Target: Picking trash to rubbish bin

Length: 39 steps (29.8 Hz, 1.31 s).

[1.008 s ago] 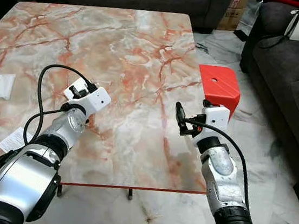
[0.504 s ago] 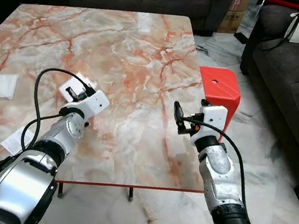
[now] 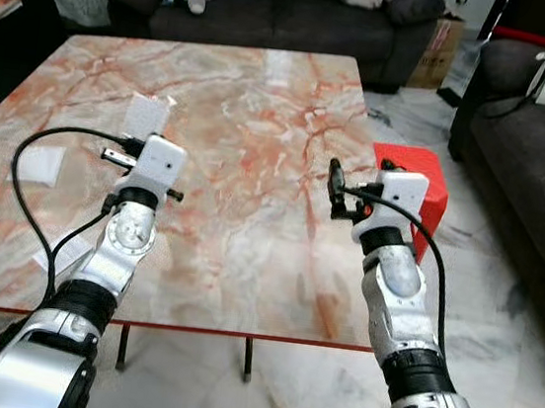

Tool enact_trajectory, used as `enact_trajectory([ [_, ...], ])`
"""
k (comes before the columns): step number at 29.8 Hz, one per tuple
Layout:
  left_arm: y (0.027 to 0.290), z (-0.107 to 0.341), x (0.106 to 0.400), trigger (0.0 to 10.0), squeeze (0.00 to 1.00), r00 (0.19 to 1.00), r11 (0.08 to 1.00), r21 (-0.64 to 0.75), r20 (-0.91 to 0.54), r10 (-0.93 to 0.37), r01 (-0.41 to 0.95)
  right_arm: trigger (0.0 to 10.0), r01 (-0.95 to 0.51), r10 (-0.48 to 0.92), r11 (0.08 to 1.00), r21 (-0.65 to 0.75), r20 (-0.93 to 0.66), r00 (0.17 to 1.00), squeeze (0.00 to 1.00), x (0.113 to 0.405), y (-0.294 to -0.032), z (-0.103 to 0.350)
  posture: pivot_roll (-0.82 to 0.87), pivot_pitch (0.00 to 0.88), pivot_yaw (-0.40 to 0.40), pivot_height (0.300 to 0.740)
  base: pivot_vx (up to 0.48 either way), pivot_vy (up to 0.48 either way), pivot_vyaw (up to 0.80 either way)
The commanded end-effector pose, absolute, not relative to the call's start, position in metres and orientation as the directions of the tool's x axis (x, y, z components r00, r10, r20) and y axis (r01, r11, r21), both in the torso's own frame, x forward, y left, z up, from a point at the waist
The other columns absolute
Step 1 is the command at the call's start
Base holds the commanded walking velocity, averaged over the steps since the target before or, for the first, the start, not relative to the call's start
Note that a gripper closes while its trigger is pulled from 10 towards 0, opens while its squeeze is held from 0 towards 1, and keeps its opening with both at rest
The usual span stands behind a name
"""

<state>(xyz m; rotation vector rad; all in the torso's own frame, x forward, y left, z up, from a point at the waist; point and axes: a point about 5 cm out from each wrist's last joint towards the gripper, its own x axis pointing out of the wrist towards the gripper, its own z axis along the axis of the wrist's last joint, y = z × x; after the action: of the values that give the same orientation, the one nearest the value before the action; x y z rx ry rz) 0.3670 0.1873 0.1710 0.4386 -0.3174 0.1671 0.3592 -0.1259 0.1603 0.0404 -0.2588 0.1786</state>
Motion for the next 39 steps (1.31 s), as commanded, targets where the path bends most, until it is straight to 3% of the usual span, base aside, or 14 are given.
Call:
enact_trajectory([
  [1, 0.192, 0.177, 0.364, 10.0, 0.0, 0.922, 0.919, 0.313, 0.371, 0.115, -0.24, 10.0, -0.165, 0.151, 0.986, 0.028, 0.276, 0.949, 0.0, 0.362, -0.129, 0.166, -0.04, 0.0, 0.038, 0.74, 0.0, 0.0, 0.0],
  [5, 0.192, 0.178, 0.357, 10.0, 0.0, 0.912, 0.938, 0.258, 0.394, 0.117, -0.232, 10.0, -0.148, 0.133, 0.989, 0.031, 0.29, 0.948, 0.0, 0.364, -0.134, 0.171, -0.04, 0.0, 0.033, 0.74, 0.0, 0.0, 0.0],
  [16, 0.187, 0.179, 0.354, 10.0, 0.0, 0.914, 0.937, 0.271, 0.393, 0.102, -0.221, 10.0, -0.17, 0.148, 0.984, 0.046, 0.301, 0.942, 0.0, 0.367, -0.121, 0.174, -0.03, 0.0, 0.034, 0.74, 0.0, -0.029, 0.0],
  [23, 0.188, 0.178, 0.352, 10.0, 0.0, 0.915, 0.937, 0.269, 0.388, 0.109, -0.225, 10.0, -0.16, 0.142, 0.986, 0.04, 0.293, 0.945, 0.0, 0.367, -0.125, 0.171, -0.04, 0.0, 0.031, 0.74, 0.0, -0.34, 0.0],
  [33, 0.181, 0.179, 0.349, 10.0, 0.0, 0.911, 0.949, 0.248, 0.404, 0.083, -0.196, 10.0, -0.166, 0.15, 0.986, 0.027, 0.304, 0.941, 0.0, 0.366, -0.124, 0.172, -0.03, 0.0, 0.031, 0.74, 0.0, 0.0, 0.0],
  [39, 0.181, 0.178, 0.349, 10.0, 0.0, 0.914, 0.948, 0.25, 0.397, 0.088, -0.199, 10.0, -0.166, 0.154, 0.986, 0.016, 0.3, 0.941, 0.0, 0.366, -0.124, 0.172, -0.03, 0.0, 0.032, 0.74, 0.0, 0.0, 0.67],
])
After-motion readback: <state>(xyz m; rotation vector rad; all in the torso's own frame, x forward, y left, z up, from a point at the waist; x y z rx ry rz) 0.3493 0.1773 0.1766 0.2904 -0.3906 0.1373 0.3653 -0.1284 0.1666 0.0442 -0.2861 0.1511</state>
